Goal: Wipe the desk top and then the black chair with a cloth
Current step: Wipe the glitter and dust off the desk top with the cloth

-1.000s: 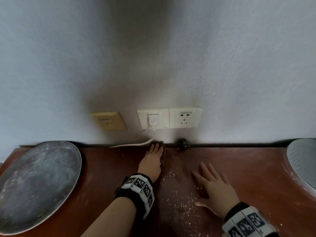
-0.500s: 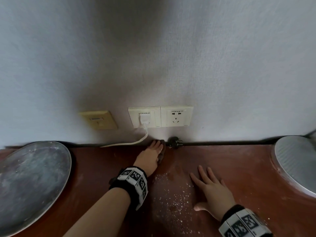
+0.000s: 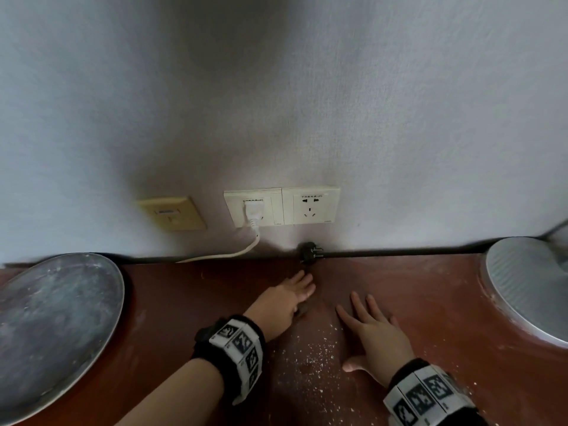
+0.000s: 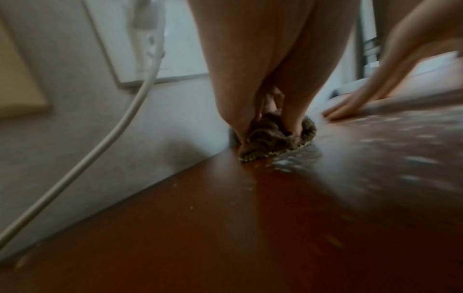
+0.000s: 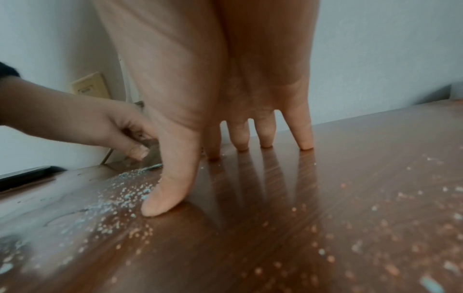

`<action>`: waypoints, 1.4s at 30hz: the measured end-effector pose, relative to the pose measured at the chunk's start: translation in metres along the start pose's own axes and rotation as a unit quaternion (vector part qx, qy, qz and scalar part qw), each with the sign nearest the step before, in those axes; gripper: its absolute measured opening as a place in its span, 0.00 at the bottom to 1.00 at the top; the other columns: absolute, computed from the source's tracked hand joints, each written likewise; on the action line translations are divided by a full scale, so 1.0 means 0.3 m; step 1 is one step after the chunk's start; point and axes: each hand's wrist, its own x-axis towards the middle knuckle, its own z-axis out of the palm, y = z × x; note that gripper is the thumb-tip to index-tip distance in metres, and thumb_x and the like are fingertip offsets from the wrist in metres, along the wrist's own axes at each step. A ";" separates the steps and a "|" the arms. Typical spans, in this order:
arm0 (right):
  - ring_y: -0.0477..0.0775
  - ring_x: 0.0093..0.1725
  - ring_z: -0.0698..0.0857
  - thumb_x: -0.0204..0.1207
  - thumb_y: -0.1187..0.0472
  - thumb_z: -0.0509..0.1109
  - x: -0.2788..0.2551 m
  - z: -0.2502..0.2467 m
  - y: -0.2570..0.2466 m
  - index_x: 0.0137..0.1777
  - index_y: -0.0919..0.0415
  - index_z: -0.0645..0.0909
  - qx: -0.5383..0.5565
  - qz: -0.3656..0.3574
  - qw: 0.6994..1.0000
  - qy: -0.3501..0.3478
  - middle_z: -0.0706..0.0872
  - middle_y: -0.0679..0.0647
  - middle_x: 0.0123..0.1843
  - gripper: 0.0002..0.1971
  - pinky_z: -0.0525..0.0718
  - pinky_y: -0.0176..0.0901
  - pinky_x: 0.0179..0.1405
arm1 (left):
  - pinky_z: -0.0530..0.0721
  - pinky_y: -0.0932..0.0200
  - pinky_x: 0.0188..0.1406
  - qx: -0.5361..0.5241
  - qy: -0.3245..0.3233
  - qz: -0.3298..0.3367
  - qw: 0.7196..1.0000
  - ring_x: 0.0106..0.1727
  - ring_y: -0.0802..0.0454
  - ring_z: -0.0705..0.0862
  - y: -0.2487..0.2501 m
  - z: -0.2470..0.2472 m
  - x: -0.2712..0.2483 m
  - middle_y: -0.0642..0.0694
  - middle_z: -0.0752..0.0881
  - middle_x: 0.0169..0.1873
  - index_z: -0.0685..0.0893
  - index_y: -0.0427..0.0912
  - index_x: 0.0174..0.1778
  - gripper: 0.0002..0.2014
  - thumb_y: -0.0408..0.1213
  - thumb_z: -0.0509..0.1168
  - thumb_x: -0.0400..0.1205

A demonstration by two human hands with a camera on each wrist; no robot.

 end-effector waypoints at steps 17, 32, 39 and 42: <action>0.58 0.83 0.36 0.69 0.43 0.73 0.007 0.004 0.004 0.82 0.41 0.42 -0.003 0.004 1.000 -0.001 0.33 0.49 0.84 0.50 0.51 0.65 0.78 | 0.73 0.59 0.72 0.023 0.017 0.199 0.980 0.76 0.54 0.70 0.019 0.259 -0.272 0.52 0.75 0.73 0.71 0.49 0.72 0.22 0.38 0.54 0.80; 0.56 0.83 0.37 0.69 0.43 0.74 0.004 0.005 0.004 0.82 0.41 0.43 0.006 0.007 1.000 0.008 0.35 0.48 0.84 0.50 0.51 0.65 0.79 | 0.69 0.65 0.71 0.074 -0.037 0.117 0.990 0.79 0.57 0.65 -0.037 0.411 -0.343 0.57 0.72 0.75 0.56 0.56 0.80 0.29 0.43 0.51 0.81; 0.56 0.83 0.38 0.68 0.43 0.74 0.006 0.009 0.004 0.82 0.41 0.43 0.008 0.012 1.000 0.007 0.36 0.48 0.84 0.50 0.50 0.66 0.78 | 0.45 0.63 0.81 -0.016 0.123 -0.118 0.985 0.80 0.57 0.35 -0.113 0.168 -0.352 0.54 0.40 0.78 0.47 0.46 0.82 0.32 0.25 0.53 0.85; 0.56 0.83 0.38 0.68 0.43 0.75 0.007 0.009 0.006 0.82 0.41 0.44 0.008 0.010 1.000 0.008 0.36 0.48 0.84 0.50 0.51 0.66 0.78 | 0.46 0.59 0.81 -0.003 0.153 -0.023 0.988 0.80 0.56 0.33 -0.007 0.271 -0.412 0.53 0.42 0.79 0.45 0.50 0.81 0.32 0.25 0.48 0.84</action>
